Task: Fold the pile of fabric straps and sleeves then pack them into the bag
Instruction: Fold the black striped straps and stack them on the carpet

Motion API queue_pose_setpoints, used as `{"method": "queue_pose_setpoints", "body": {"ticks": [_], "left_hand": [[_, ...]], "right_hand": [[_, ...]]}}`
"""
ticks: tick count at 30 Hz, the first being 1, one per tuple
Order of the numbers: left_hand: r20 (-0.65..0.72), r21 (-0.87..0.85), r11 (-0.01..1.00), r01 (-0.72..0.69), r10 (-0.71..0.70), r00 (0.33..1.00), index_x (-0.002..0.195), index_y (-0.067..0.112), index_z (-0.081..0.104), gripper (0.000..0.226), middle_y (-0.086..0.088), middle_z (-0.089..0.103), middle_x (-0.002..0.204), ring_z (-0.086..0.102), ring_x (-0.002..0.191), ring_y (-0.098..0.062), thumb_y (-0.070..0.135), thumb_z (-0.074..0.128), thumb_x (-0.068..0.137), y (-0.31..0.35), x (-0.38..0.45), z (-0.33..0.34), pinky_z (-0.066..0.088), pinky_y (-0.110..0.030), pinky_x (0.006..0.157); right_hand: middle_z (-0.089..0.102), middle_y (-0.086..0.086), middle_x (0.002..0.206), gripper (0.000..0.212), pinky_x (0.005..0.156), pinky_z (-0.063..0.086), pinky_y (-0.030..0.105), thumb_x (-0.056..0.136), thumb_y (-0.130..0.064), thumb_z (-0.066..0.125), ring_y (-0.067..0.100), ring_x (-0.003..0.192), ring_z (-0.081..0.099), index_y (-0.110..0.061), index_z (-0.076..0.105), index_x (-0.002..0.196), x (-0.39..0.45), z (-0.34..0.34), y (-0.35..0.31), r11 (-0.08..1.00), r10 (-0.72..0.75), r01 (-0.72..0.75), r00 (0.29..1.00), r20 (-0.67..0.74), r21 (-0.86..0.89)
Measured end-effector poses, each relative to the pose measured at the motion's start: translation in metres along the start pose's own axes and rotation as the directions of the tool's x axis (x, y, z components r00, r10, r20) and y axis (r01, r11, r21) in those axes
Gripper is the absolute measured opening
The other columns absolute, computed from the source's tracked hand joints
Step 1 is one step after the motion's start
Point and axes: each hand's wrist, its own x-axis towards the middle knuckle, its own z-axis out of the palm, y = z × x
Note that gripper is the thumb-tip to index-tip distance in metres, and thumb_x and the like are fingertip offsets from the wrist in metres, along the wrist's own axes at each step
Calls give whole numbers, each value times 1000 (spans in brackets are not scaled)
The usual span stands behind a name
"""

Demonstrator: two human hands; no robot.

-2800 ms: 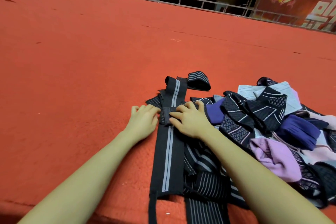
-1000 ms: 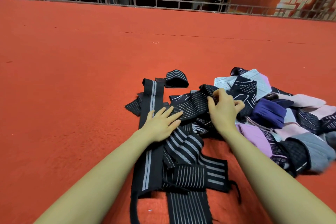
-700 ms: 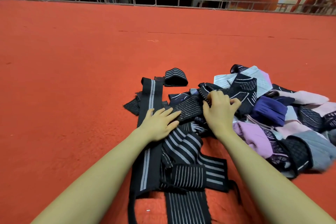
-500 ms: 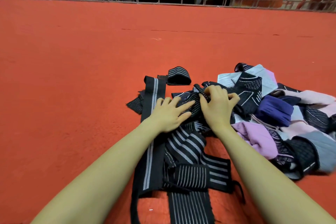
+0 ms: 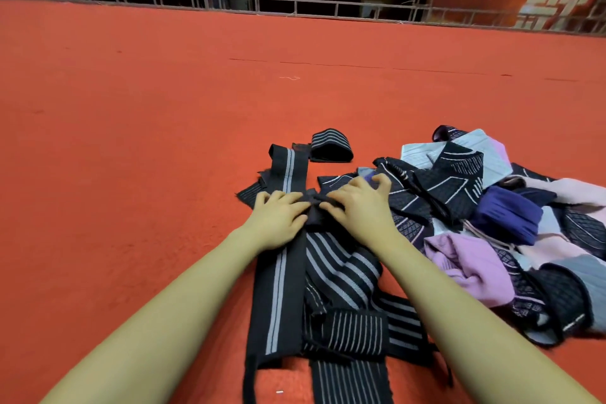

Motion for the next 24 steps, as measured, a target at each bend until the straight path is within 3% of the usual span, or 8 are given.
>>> {"method": "queue_pose_setpoints", "body": {"ticks": [2, 3, 7, 10, 14, 17, 21, 24], "left_hand": [[16, -10, 1000, 18, -17, 1000, 139, 34, 44, 40, 7, 30, 152, 25, 135, -20, 38, 29, 103, -8, -7, 2, 14, -37, 103], [18, -15, 1000, 18, -18, 1000, 139, 34, 45, 40, 8, 31, 151, 25, 134, -20, 38, 29, 103, -9, -8, 4, 15, -38, 103], [-56, -75, 997, 24, -29, 998, 132, 31, 52, 37, 10, 41, 142, 30, 127, -19, 37, 31, 102, -2, -6, 10, 16, -35, 97], [-101, -141, 988, 68, -83, 991, 126, 31, 56, 34, 12, 47, 134, 33, 121, -19, 35, 33, 102, 3, -4, 12, 16, -33, 91], [-124, -167, 980, 113, -134, 983, 128, 31, 54, 34, 11, 50, 130, 36, 120, -19, 34, 33, 102, 4, -5, 14, 17, -34, 90], [-159, -221, 967, 131, -168, 973, 135, 32, 47, 37, 7, 50, 129, 37, 122, -21, 35, 30, 103, 8, -5, 13, 19, -37, 96], [-164, -214, 963, 166, -203, 965, 128, 26, 54, 43, 2, 54, 123, 39, 119, -22, 48, 30, 100, 22, 1, 10, 18, -38, 98], [-129, -178, 943, 282, -306, 943, 119, 16, 57, 63, -3, 56, 120, 42, 117, -26, 67, 32, 91, 39, 8, 7, 24, -42, 98]], "right_hand": [[70, -10, 94, 46, 93, 10, 43, 94, -56, 35, 15, 102, 55, -26, 69, 89, 0, 2, -7, 998, -40, 49, 965, 260, -27], [67, -12, 105, 47, 95, 6, 43, 97, -57, 31, 13, 111, 50, -27, 67, 98, -2, 3, -9, 998, -55, 63, 946, 320, -15], [62, -18, 117, 72, 95, 5, 44, 90, -62, 2, 13, 117, 47, -31, 63, 114, -3, 6, -9, 994, -69, 93, 941, 331, -58], [66, -6, 98, 80, 90, 15, 42, 90, -64, 1, 23, 97, 57, -27, 73, 96, -2, 8, -11, 996, -37, 59, 961, 273, -72], [48, -4, 121, 95, 99, 2, 44, 72, -68, -19, 22, 120, 34, -32, 56, 118, -6, 3, -11, 998, -55, 54, 917, 396, 13], [50, -6, 124, 77, 99, 5, 41, 79, -54, -8, 21, 119, 36, -35, 57, 116, -7, 0, -6, 989, -20, -31, 942, 335, 147], [62, 6, 105, 47, 84, 21, 38, 82, -41, 37, 33, 93, 58, -13, 67, 104, -15, 8, 5, 976, 196, -201, 979, 57, 85], [59, 11, 103, 45, 86, 20, 40, 80, -47, 52, 36, 95, 54, -8, 66, 98, -22, 13, 13, 942, 322, -328, 943, 88, 67]]}}
